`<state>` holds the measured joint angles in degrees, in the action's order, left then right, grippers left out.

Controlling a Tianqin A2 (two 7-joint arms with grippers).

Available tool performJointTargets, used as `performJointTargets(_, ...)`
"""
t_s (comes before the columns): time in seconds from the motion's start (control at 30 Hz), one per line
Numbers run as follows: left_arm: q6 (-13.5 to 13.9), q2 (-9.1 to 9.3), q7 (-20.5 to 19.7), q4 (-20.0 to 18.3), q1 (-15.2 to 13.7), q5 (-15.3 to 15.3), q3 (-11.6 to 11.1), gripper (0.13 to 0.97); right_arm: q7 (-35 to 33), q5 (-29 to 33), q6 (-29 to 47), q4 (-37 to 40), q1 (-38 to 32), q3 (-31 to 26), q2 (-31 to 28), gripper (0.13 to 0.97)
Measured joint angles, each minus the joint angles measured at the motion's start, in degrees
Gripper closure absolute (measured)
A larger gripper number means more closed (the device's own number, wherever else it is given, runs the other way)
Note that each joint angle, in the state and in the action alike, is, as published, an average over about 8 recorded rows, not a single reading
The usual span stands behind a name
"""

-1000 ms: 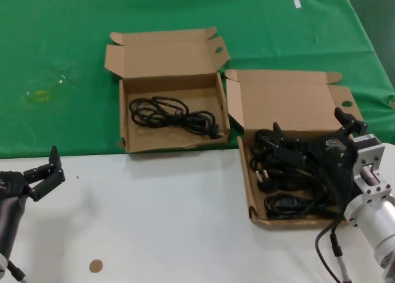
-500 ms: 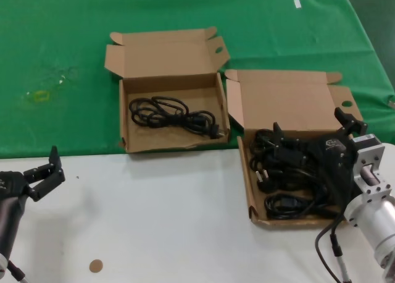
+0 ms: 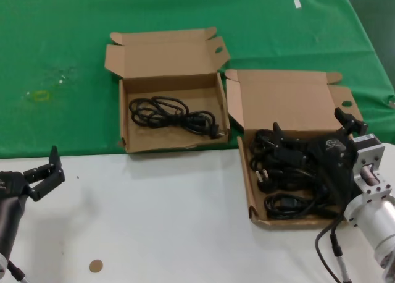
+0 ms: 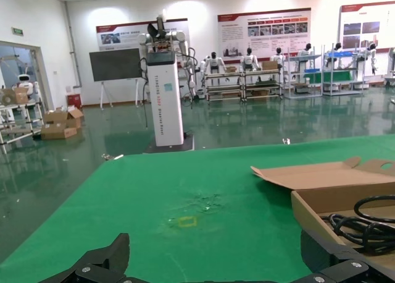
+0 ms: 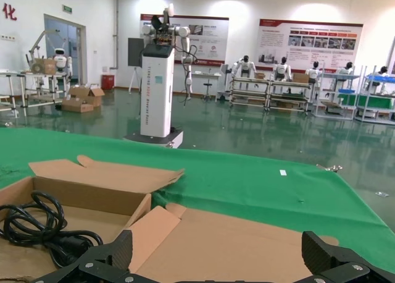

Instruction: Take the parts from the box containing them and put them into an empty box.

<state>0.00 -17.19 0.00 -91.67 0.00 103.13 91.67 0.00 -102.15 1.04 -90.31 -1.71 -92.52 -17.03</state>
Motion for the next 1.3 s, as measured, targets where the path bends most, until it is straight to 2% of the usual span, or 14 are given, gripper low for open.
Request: performJointTargets(1.3, 0.00, 0.00, 0.00, 0.00, 0.00, 0.00, 0.00, 0.132, 0.00, 0.00, 0.00, 0.00, 0.00, 0.00, 0.00, 0.129)
